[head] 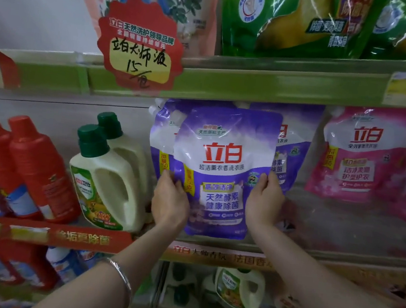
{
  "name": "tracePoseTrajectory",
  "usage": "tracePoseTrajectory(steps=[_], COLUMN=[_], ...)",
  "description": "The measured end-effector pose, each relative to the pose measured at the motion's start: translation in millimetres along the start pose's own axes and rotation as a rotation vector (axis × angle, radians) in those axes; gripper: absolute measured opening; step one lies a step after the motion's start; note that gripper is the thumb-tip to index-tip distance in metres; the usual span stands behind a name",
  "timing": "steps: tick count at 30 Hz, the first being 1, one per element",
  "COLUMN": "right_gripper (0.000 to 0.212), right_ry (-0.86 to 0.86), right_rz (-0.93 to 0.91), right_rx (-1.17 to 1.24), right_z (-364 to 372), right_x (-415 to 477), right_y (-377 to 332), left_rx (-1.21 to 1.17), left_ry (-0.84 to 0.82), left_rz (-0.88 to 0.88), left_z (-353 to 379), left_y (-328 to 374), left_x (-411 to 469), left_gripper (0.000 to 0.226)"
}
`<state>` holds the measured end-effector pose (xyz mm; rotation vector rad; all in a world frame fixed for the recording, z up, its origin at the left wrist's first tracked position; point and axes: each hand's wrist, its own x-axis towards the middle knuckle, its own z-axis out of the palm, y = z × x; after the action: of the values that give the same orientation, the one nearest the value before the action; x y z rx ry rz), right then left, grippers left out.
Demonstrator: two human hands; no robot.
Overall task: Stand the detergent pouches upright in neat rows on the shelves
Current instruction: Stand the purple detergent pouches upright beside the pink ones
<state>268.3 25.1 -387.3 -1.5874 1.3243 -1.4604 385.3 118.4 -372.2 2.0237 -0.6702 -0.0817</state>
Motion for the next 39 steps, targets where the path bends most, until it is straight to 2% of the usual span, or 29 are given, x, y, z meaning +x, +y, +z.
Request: tracePoseTrajectory(steps=[5, 9, 17, 22, 29, 33, 37, 39], right_gripper=[0.023, 0.025, 0.025, 0.024, 0.017, 0.022, 0.032, 0.038], right_ry=[0.166, 0.236, 0.266, 0.167, -0.026, -0.137, -0.209, -0.272], right_rz=[0.047, 0.063, 0.029, 0.016, 0.039, 0.071, 0.079, 0.193], right_rx=[-0.027, -0.011, -0.072, -0.039, 0.092, 0.098, 0.052, 0.136], right_z=[-31.7, -60.1, -79.6, -69.9, -64.0, -70.9, -69.7, -68.7], right_x=[37.2, 60.3, 89.5, 110.2, 127.3, 131.2, 126.5, 125.1], right_y=[13.9, 27.0, 45.0, 54.2, 62.8, 64.7, 71.7, 75.7], left_rx=[-0.088, -0.136, -0.209, -0.239, -0.222, -0.254, -0.247, -0.312], left_ry=[-0.157, -0.239, -0.182, -0.058, 0.016, -0.044, -0.091, -0.149], left_rz=[0.12, 0.108, 0.049, 0.0, -0.044, -0.001, 0.151, 0.154], left_z=[32.1, 68.4, 112.0, 121.9, 134.7, 143.8, 157.7, 159.5], left_y=[33.4, 54.3, 78.4, 84.9, 88.8, 82.1, 61.4, 54.7], left_x=[-14.3, -22.6, -16.8, -2.3, -1.7, -14.5, -24.3, -27.7], left_gripper=[0.009, 0.012, 0.017, 0.029, 0.031, 0.029, 0.054, 0.062])
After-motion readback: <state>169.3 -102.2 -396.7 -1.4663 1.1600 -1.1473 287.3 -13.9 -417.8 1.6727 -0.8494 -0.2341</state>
